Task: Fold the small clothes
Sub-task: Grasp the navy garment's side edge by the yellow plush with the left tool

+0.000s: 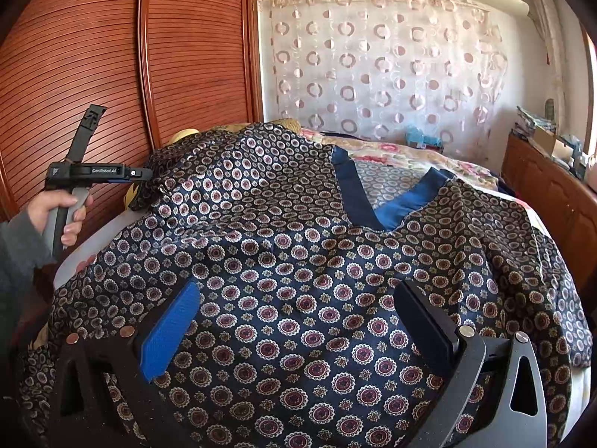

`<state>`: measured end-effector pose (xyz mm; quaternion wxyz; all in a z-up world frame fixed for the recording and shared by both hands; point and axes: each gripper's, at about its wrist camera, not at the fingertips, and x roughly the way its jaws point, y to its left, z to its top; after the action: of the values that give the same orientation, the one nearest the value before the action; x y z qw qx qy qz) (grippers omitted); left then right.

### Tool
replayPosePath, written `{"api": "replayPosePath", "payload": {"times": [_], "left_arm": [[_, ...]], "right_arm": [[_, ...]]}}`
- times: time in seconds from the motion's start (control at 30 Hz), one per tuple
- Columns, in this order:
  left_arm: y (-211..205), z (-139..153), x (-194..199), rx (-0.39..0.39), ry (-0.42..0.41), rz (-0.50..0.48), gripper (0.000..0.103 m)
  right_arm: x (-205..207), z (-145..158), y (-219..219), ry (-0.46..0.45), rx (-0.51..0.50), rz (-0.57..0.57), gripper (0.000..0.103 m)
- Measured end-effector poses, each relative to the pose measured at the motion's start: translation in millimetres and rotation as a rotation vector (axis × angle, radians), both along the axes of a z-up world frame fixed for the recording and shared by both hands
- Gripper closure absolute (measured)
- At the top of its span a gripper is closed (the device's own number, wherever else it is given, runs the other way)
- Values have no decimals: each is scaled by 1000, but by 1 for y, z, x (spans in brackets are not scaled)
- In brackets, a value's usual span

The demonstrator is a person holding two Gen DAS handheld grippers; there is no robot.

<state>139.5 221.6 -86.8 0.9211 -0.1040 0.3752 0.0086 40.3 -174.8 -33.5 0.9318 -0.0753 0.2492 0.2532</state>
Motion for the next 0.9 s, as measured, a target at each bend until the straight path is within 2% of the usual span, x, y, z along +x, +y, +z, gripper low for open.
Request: {"api": "replayPosePath", "payload": {"times": [0.07, 0.1, 0.13, 0.2, 0.23, 0.43, 0.6, 0.73, 0.9], "left_arm": [[4, -4, 4, -31, 9, -12, 25], [5, -5, 6, -50, 13, -18, 31], [10, -6, 7, -78, 11, -27, 42], [12, -5, 6, -110, 8, -34, 50], [13, -5, 5, -111, 6, -31, 60], [15, -6, 4, -71, 23, -30, 94], [9, 12, -10, 3, -33, -25, 99], [-8, 46, -23, 43, -114, -48, 99], [-40, 88, -15, 61, -192, -117, 99]], "right_arm": [[1, 0, 0, 9, 0, 1, 0], [1, 0, 4, 7, -1, 1, 0], [1, 0, 4, 9, -2, 3, 0], [0, 0, 5, 14, 0, 8, 0], [1, 0, 7, 13, 1, 9, 0], [5, -2, 7, 16, 23, 7, 0], [6, -4, 4, 19, 42, 3, 0], [7, -5, 4, 22, 44, 2, 0], [7, -5, 4, 23, 46, -2, 0]]}}
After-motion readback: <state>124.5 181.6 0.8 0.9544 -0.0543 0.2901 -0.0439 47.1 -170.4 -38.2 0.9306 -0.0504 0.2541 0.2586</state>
